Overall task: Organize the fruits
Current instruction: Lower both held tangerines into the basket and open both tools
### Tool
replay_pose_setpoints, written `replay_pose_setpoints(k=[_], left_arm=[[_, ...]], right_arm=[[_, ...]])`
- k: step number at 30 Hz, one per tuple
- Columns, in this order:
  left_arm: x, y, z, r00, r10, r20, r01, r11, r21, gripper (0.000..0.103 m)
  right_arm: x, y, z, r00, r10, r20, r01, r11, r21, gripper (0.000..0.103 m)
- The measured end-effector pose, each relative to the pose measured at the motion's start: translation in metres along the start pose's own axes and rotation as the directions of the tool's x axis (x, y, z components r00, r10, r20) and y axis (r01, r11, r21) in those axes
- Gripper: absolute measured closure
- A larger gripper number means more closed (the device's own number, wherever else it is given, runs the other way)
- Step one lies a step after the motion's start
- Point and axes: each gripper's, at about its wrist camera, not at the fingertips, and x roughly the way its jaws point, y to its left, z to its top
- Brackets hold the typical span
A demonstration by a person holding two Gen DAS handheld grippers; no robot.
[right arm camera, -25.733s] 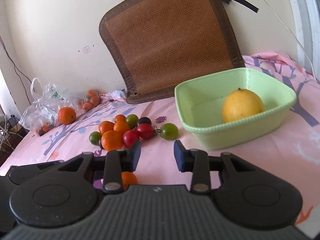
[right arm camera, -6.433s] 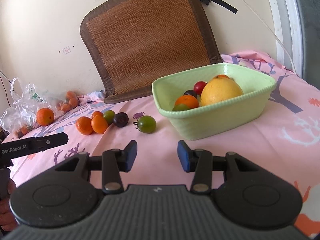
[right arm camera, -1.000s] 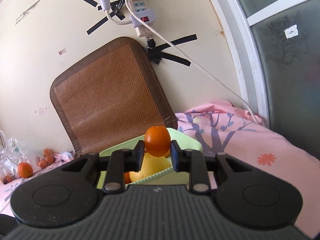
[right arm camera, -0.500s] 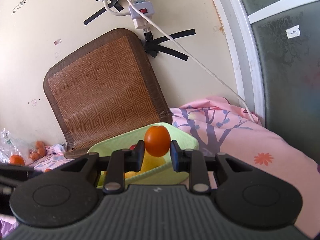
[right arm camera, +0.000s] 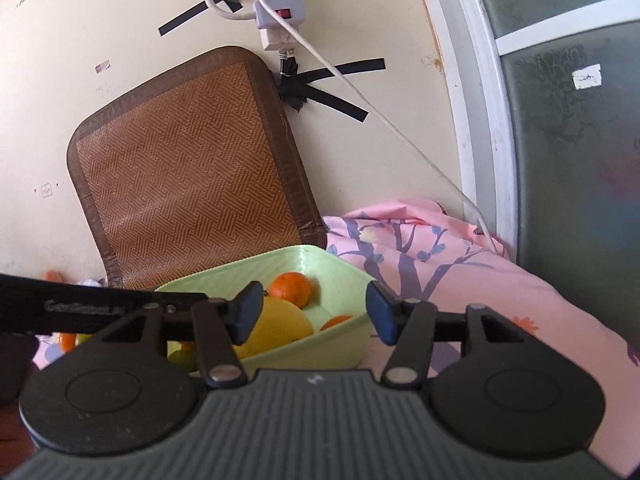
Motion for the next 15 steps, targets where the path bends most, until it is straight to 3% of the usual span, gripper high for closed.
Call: replay_pose_setpoints(k=[4, 8, 11, 15], left_arm=[[-0.041, 0.006, -0.008, 0.997, 0.003, 0.074, -0.003, 1.000, 0.002, 0.054], [-0.084, 0.022, -0.024, 0.992, 0.054, 0.117, -0.056, 0.998, 0.011, 0.051], [-0.108, 0.041, -0.043, 0.985, 0.132, 0.115, -0.134, 0.991, 0.008, 0.050], [-0.119, 0.074, -0.069, 0.976, 0.211, 0.062, -0.206, 0.976, -0.070, 0.050]], right_arm=[[-0.006, -0.005, 0.001, 0.999, -0.005, 0.038, 0.004, 0.999, 0.036, 0.044], [-0.010, -0.003, 0.000, 0.998, -0.028, 0.064, 0.027, 0.999, 0.031, 0.044], [-0.008, -0.004, 0.000, 0.998, -0.035, 0.050, 0.033, 0.999, 0.037, 0.044], [-0.007, -0.013, 0.000, 0.997, -0.064, 0.034, 0.061, 0.994, 0.090, 0.044]])
